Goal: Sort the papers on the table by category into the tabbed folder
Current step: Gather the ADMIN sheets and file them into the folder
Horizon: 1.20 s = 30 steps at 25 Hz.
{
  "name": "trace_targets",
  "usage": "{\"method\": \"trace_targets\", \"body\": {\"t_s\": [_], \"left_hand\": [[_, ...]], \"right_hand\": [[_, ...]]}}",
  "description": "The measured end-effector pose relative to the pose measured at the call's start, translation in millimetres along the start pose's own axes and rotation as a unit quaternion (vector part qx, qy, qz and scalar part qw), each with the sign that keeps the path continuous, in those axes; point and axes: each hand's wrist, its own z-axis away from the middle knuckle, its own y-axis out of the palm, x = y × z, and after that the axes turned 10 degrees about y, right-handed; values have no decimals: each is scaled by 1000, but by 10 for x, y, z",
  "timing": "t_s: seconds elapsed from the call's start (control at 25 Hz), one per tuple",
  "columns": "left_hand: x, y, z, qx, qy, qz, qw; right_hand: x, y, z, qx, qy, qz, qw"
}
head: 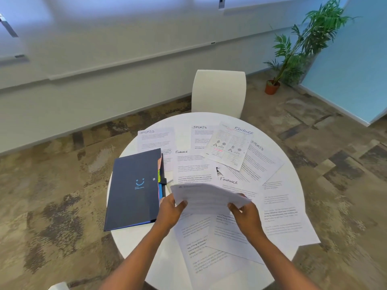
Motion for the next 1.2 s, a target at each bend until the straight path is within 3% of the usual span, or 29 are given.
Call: {"method": "trace_targets", "body": {"t_s": [0.4,0.88,1.04,1.2], "left_hand": [[168,121,3,-36,9,-80,996],[167,206,55,-79,8,-145,986],[169,147,97,-43,-3,-71,997],[182,97,225,-42,-46,8,998]], "right_hand": [[-159,-54,-48,-8,25,10,1000],[-216,-272,17,6,-4,39,999],[-248,-401,-61,1,-3,59,998],[-332,-514,-162,61,24,39,997]]}}
